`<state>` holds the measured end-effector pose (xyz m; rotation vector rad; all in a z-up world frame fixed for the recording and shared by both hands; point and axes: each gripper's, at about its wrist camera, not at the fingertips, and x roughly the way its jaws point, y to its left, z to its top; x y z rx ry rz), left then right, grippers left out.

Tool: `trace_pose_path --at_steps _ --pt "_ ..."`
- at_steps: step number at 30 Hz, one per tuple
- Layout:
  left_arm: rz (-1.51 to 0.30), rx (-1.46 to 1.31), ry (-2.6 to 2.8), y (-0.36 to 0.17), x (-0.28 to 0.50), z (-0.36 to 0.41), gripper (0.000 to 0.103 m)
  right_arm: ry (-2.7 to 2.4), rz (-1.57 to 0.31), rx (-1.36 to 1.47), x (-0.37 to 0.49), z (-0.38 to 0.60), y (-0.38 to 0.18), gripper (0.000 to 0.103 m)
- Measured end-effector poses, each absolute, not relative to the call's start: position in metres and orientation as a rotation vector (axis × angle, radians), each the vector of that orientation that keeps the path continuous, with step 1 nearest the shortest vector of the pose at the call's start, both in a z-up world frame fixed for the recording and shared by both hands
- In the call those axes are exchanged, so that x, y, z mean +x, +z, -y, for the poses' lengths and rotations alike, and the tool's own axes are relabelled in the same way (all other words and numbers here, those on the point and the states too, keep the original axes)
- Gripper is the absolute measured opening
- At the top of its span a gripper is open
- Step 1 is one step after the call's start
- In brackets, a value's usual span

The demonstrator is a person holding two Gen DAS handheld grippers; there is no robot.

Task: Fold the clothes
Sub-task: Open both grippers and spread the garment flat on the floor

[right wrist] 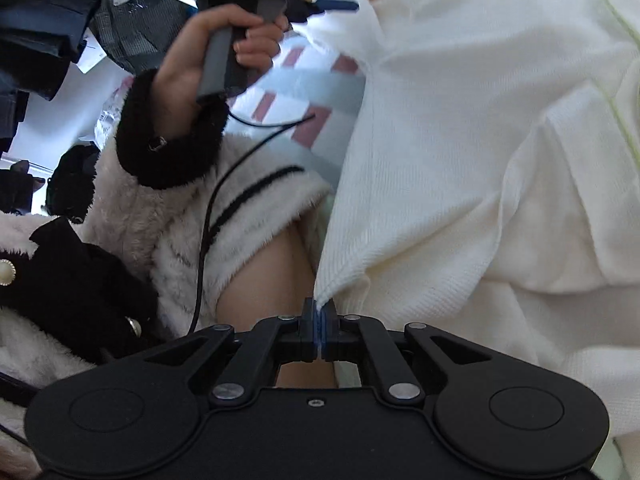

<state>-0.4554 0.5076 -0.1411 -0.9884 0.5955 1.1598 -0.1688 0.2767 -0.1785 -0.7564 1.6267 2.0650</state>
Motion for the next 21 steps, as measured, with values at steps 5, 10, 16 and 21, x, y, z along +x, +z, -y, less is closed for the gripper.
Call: trace_pose_path --at_steps 5,10,16,21 --pt "-0.706 -0.795 1.173 -0.114 -0.418 -0.532 0.061 1.876 -1.646 -0.852 -0.129 -0.316 -0.147 0.042" --pt "-0.692 -0.728 1.117 -0.107 -0.362 -0.590 0.070 1.650 -1.431 -1.123 -0.088 -0.387 -0.092 0.054" --pt "-0.756 -0.725 1.094 -0.182 -0.342 -0.606 0.070 1.562 -1.312 -0.916 -0.039 -0.456 -0.104 0.054" --pt "-0.653 -0.692 1.156 -0.196 -0.356 -0.609 0.070 1.582 -1.156 -0.854 -0.015 -0.455 -0.116 0.057"
